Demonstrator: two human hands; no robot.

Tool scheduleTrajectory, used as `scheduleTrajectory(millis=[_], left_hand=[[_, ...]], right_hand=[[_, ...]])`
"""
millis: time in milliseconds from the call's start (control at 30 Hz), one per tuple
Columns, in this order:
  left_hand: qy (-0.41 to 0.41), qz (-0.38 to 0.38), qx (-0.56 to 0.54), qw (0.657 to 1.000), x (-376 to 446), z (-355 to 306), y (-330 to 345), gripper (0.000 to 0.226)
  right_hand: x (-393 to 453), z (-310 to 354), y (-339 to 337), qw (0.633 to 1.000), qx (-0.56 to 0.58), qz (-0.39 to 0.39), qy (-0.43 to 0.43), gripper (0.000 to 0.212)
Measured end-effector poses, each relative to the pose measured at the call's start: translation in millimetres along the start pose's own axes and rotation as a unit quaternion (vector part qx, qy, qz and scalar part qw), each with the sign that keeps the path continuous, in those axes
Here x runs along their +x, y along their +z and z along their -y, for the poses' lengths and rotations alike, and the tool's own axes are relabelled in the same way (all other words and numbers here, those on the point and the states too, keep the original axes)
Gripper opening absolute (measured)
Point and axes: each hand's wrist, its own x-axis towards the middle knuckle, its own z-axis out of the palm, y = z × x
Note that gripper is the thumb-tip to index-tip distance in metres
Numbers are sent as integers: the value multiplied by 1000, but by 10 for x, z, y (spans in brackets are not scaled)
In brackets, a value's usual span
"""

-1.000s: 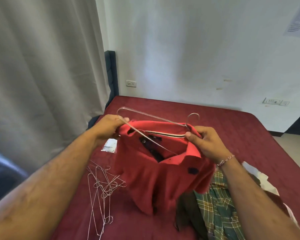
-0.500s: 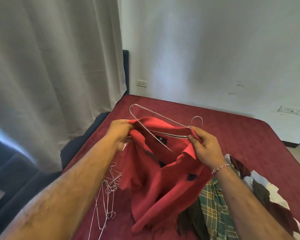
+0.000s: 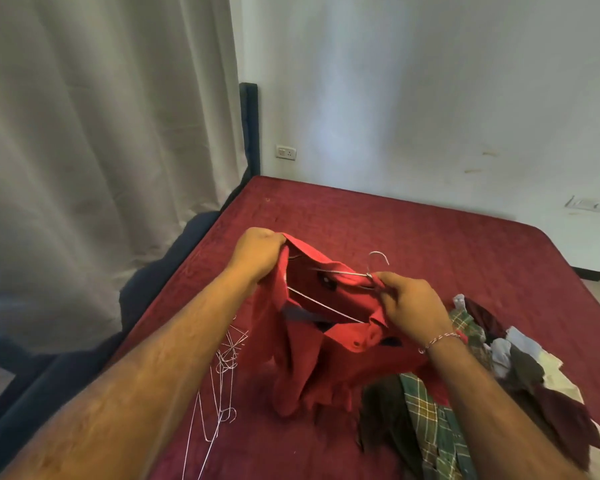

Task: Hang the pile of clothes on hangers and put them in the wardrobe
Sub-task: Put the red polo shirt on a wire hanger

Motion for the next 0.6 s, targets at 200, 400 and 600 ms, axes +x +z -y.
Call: scheduleTrajectory(millis=[200,400,600], left_hand=[[240,-34,363,900,-515,272,254,40],[426,162,262,851,-611,546,121,22],[536,45,388,748,-808,755,-73,71]], right_hand=[[-37,142,29,983,178,29,-7,23],[-19,240,-21,944,318,85,13,17],[11,303,-132,909,400,113,42,12]])
